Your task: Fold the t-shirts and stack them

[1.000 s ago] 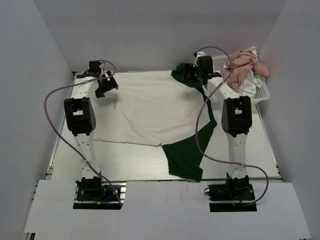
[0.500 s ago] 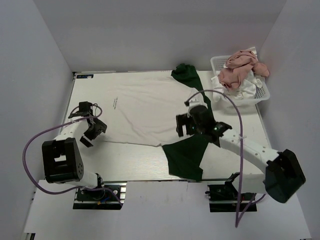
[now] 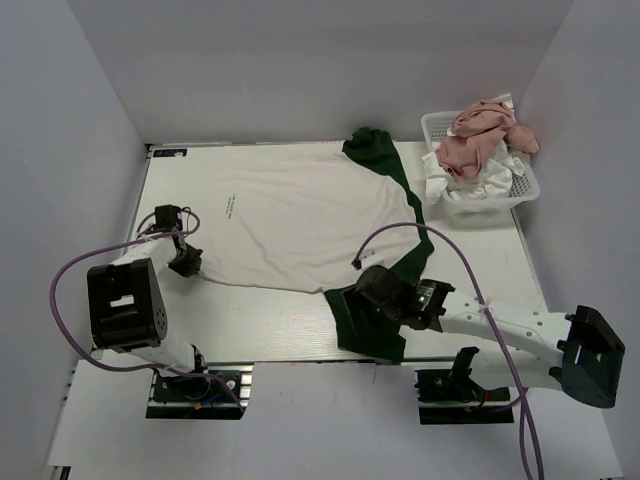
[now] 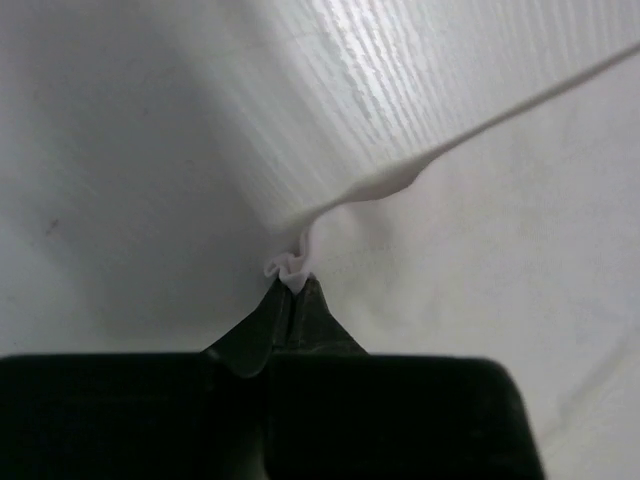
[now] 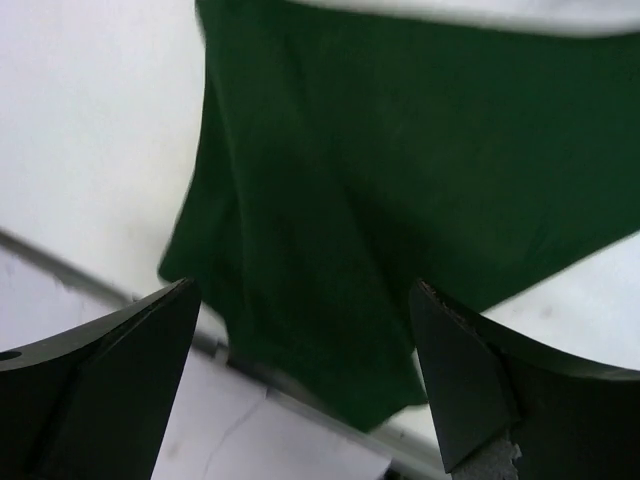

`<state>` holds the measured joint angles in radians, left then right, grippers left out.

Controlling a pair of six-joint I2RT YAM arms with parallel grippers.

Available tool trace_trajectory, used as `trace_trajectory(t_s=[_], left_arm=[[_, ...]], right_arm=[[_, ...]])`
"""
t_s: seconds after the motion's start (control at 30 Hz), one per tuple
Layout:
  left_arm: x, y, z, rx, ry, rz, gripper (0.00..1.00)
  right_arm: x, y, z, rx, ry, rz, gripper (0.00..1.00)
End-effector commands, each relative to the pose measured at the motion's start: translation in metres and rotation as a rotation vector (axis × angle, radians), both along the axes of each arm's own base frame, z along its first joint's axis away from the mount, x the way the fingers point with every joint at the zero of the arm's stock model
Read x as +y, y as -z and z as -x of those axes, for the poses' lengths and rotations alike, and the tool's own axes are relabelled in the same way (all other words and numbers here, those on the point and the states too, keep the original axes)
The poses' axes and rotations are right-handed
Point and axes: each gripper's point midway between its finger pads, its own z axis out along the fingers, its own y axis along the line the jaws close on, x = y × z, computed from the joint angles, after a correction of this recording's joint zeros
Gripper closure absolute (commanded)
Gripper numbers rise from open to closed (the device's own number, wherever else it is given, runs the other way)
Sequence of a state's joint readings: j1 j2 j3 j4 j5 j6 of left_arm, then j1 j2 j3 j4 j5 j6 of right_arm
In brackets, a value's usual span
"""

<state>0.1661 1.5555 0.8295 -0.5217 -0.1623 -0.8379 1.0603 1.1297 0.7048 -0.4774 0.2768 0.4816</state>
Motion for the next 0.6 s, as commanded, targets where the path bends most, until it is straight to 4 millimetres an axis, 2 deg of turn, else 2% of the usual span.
trace_trajectory(t_s=[0.0, 0.17, 0.27, 0.3, 0.33, 0.37, 0.43, 0.5, 0.57], left_arm=[[-0.006, 0.018, 0.006, 0.032, 0.008, 0.034, 1.0], [-0.005, 0.016, 0.017, 0.036, 0.004, 0.023, 1.0], [-0.004, 0.007, 0.018, 0.01, -0.009, 0.014, 1.0], [-0.003, 0.008, 0.024, 0.023, -0.012, 0.007, 1.0], [-0.003, 0.002, 0.021, 0.001, -0.012, 0.004, 1.0], [-0.007, 0.007, 0.03, 0.015, -0.008, 0.019, 1.0], [-0.009, 0.009, 0.031, 0.001, -0.004, 0.025, 1.0], [-0.011, 0.011, 0.033, -0.005, -0.001, 0.033, 1.0], [-0.012, 0.015, 0.038, 0.009, -0.001, 0.036, 1.0]], right_arm=[[-0.013, 0.007, 0.035, 0.083, 0.02, 0.11, 0.1], [-0.017, 0.031, 0.077, 0.132, -0.083, 0.244, 0.1], [-0.018, 0.048, 0.079, 0.107, -0.086, 0.32, 0.2], [-0.017, 0.05, 0.074, 0.08, -0.065, 0.325, 0.23], [-0.017, 0.056, 0.072, 0.073, -0.061, 0.347, 0.25], [-0.016, 0.056, 0.069, 0.061, -0.048, 0.342, 0.25], [-0.009, 0.06, 0.063, 0.038, -0.025, 0.304, 0.26], [-0.008, 0.066, 0.06, 0.025, -0.01, 0.276, 0.41], [-0.005, 0.066, 0.057, 0.015, 0.0, 0.252, 0.43]])
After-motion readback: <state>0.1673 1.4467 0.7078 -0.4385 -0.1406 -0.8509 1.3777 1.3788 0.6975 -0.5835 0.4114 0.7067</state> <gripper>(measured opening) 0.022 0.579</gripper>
